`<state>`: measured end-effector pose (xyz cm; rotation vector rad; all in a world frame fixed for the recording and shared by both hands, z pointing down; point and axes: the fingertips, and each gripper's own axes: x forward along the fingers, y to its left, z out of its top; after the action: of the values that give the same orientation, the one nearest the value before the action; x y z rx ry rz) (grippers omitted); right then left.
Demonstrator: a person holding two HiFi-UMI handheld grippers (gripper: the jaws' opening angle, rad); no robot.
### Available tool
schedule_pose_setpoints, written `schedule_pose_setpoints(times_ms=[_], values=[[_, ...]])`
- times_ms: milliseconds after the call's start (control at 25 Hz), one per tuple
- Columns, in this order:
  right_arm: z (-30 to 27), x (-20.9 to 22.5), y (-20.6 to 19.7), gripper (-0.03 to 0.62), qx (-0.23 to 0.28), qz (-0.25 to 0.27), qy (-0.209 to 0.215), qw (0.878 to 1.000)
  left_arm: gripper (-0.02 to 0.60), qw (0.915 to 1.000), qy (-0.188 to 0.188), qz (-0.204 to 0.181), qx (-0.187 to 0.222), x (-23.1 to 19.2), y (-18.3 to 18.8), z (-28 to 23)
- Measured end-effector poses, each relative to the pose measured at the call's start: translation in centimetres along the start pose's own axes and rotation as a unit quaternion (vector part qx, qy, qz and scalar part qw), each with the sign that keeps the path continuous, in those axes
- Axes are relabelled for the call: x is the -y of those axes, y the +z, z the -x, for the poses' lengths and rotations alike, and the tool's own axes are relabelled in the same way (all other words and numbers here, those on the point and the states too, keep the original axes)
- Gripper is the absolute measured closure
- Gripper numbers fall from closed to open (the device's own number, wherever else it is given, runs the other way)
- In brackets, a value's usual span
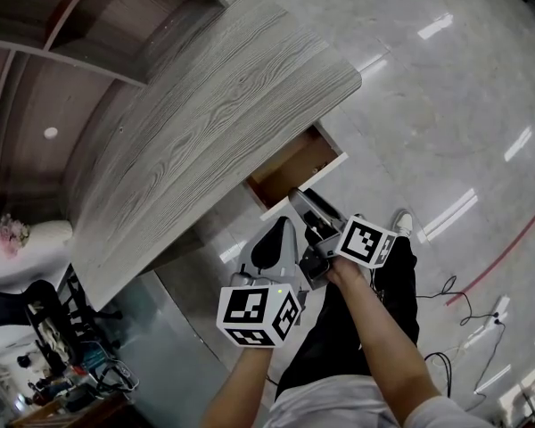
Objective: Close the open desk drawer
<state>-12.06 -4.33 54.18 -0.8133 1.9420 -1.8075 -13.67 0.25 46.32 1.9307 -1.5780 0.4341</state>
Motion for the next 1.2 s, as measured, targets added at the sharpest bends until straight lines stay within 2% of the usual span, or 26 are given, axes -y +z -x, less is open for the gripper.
schedule_pose_setpoints(times_ms=[80, 240, 440, 1200], values=[[-0.1, -0.6, 0.2, 0.338, 0.003, 0.004, 0.009, 1.0, 0.578, 1.0, 0.0, 0.0, 0.001, 0.0, 0.2, -0.1], [-0.2, -0.4, 0.4, 0.338, 0.009, -0.003, -0.014, 1.0, 0.578, 1.0, 0.002, -0.001, 0.002, -0.3, 0.3, -0.1], [-1.7, -0.7, 0.5, 0.338, 0.003, -0.001, -0.013, 1.0, 0.577, 1.0, 0.003, -0.002, 0.0, -0.3, 0.2, 0.1], [-7.2, -1.2, 1.5, 0.338, -0.014, 0.01, 0.035, 0.999, 0.578, 0.9998, 0.017, 0.0, -0.012, -2.3, -0.4, 0.3]])
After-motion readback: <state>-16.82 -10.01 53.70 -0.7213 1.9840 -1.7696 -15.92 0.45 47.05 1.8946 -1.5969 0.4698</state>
